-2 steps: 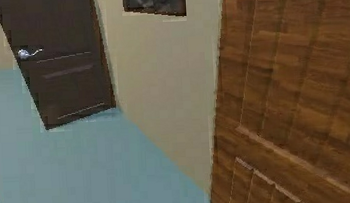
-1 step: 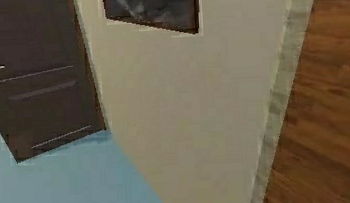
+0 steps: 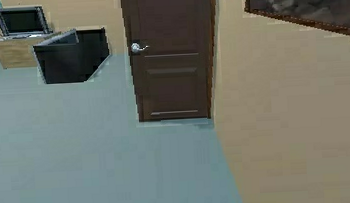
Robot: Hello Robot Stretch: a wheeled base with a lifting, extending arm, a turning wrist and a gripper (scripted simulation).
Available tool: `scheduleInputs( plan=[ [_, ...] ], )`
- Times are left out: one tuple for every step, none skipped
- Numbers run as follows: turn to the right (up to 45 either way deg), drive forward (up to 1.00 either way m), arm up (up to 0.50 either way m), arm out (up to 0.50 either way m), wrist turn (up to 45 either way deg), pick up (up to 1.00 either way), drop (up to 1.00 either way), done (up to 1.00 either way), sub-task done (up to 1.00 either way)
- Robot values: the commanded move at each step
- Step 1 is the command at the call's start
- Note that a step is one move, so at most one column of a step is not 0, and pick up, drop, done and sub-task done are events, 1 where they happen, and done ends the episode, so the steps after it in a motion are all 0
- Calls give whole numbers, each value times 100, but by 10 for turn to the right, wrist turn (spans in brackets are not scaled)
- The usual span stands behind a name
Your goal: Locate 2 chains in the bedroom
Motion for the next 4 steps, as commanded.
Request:
scheduleInputs(
  plan=[
    [0, 45, 0, 0, 0, 0, 0, 0, 0],
    [-450, 0, 0, 0, 0, 0, 0, 0, 0],
    [-210, 0, 0, 0, 0, 0, 0, 0, 0],
    [0, 40, 0, 0, 0, 0, 0, 0, 0]
  ],
)
